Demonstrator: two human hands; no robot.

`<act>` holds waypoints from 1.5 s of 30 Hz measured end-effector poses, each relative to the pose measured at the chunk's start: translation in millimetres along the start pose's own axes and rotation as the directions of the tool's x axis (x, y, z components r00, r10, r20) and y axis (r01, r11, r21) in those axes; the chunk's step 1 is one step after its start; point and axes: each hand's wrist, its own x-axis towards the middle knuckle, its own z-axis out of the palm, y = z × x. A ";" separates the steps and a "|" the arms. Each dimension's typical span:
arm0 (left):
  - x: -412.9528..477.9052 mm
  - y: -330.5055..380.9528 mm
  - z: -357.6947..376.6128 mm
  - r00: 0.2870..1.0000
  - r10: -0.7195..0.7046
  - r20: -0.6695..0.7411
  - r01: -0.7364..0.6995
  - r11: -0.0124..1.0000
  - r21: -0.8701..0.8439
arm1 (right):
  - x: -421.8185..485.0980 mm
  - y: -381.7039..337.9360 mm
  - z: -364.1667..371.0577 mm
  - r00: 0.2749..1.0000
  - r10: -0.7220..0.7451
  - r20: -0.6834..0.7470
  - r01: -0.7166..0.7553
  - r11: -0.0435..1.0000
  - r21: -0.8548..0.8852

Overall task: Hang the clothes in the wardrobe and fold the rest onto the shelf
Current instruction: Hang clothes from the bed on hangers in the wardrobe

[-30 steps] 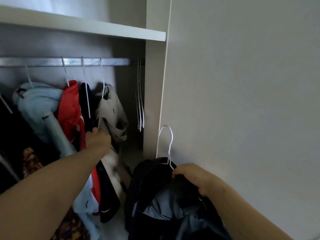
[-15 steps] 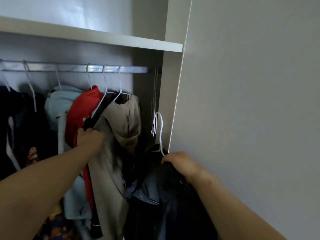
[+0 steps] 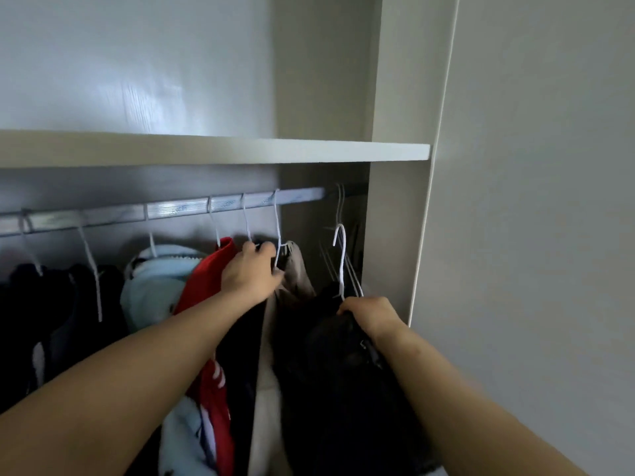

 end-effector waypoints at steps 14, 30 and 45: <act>60.1 0.4 30.8 0.947 -0.140 0.288 0.223 0.933 -0.281 | 59.2 -52.9 30.2 0.966 -0.253 -0.051 0.235 0.945 -0.226; 56.9 -5.3 32.9 0.945 -0.125 0.302 0.295 0.722 -0.626 | 167.2 -73.3 45.1 0.925 -0.345 0.157 0.373 0.751 -0.545; 49.8 34.2 70.9 0.977 -0.201 -0.074 0.210 0.966 0.153 | 183.7 -37.7 58.4 0.934 -0.349 0.083 0.358 0.894 -0.270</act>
